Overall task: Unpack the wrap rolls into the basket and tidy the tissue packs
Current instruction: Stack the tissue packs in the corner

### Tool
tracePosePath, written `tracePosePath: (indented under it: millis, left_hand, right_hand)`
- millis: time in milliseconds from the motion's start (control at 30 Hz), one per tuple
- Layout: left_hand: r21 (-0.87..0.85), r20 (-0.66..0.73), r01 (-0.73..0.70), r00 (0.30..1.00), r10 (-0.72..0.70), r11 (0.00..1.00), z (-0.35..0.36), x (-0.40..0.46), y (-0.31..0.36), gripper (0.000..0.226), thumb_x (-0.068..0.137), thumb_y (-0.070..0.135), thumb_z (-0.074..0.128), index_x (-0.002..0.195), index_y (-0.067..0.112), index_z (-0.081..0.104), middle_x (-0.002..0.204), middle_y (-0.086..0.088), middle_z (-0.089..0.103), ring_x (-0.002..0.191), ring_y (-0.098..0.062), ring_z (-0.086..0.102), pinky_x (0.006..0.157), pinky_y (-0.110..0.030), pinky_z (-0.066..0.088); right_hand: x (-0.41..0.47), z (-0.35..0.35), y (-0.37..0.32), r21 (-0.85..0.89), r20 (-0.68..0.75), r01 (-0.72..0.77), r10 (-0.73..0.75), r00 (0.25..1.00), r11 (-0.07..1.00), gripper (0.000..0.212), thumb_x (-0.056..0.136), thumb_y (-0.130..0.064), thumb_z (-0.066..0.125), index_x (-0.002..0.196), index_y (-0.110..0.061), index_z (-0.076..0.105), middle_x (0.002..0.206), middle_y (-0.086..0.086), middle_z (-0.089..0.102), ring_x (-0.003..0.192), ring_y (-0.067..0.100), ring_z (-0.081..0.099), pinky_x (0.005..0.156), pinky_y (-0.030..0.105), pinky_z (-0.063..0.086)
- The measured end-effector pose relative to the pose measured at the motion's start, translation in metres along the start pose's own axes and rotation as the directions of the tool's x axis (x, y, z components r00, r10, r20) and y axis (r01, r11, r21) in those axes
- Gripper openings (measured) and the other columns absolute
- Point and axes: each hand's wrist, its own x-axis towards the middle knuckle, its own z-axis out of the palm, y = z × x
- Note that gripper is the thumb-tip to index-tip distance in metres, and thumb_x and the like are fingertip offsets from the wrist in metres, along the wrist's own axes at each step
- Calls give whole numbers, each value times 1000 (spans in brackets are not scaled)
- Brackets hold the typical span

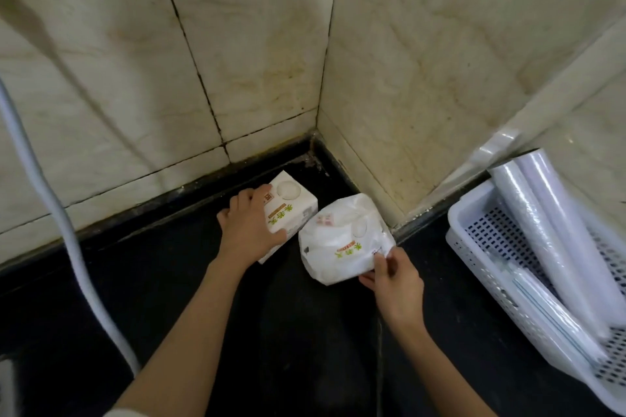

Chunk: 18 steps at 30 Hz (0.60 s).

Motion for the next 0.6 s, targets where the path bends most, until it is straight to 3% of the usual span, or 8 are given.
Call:
tracePosePath:
  millis: [67, 133, 267, 367, 467, 533, 600]
  left_hand:
    - [33, -4, -51, 999, 51, 998, 5, 4, 7, 85, 69, 39, 71, 140, 27, 25, 140, -8, 33, 127, -27, 28, 107, -51, 16]
    - [-41, 3, -59, 998, 59, 997, 7, 7, 11, 80, 73, 37, 70, 140, 28, 26, 146, -4, 29, 134, -26, 21, 110, -53, 8]
    - [-184, 51, -138, 987, 150, 973, 4, 0, 11, 70, 78, 17, 67, 139, 24, 33, 154, -2, 22, 143, -24, 7, 116, -52, 5]
    - [-371, 110, -169, 968, 224, 913, -1, -10, 12, 64, 81, 1, 59, 138, 19, 35, 154, 0, 24, 144, -17, 3, 117, -38, 1]
    - [-518, 165, -68, 970, 178, 853, -1, -16, 16, 66, 84, 0, 59, 141, 16, 31, 154, -2, 23, 144, -14, 6, 112, -27, 6]
    - [-568, 148, -22, 981, 129, 823, 2, -17, 21, 65, 84, 0, 60, 140, 14, 32, 152, -4, 25, 142, -15, 16, 114, -28, 13]
    - [-693, 107, 46, 993, 40, 720, 5, -19, 25, 61, 85, -3, 57, 138, 16, 36, 149, -5, 31, 133, -12, 30, 110, -27, 26]
  right_hand:
    - [-6, -14, 0, -16, -13, 50, -50, 999, 999, 10, 94, -16, 48, 85, -17, 53, 89, 3, 64, 81, 14, 67, 70, 34, 60]
    - [-11, -25, 0, 28, -20, 86, -85, 996, 996, 18, 93, -17, 48, 77, -24, 50, 90, 4, 64, 80, 14, 69, 64, 28, 60]
    - [-21, -44, 4, 166, -17, 111, -110, 994, 980, 19, 94, -18, 47, 76, -18, 53, 89, 6, 66, 78, 17, 70, 61, 26, 59]
    - [-30, -50, 9, 317, -26, 98, -95, 995, 943, 16, 94, -18, 47, 83, -11, 56, 91, 7, 67, 79, 18, 70, 60, 25, 58]
    - [-33, -47, 7, 389, -21, 83, -81, 996, 917, 16, 95, -17, 46, 84, -9, 55, 89, 8, 69, 75, 16, 70, 58, 22, 57]
    - [-29, -40, -2, 395, 1, 97, -106, 994, 914, 16, 96, -18, 44, 86, -11, 55, 92, 7, 70, 76, 16, 71, 59, 22, 57]
    - [-21, -33, -13, 411, 20, 111, -131, 991, 905, 16, 96, -17, 43, 88, -12, 55, 93, 8, 69, 74, 15, 70, 59, 21, 56]
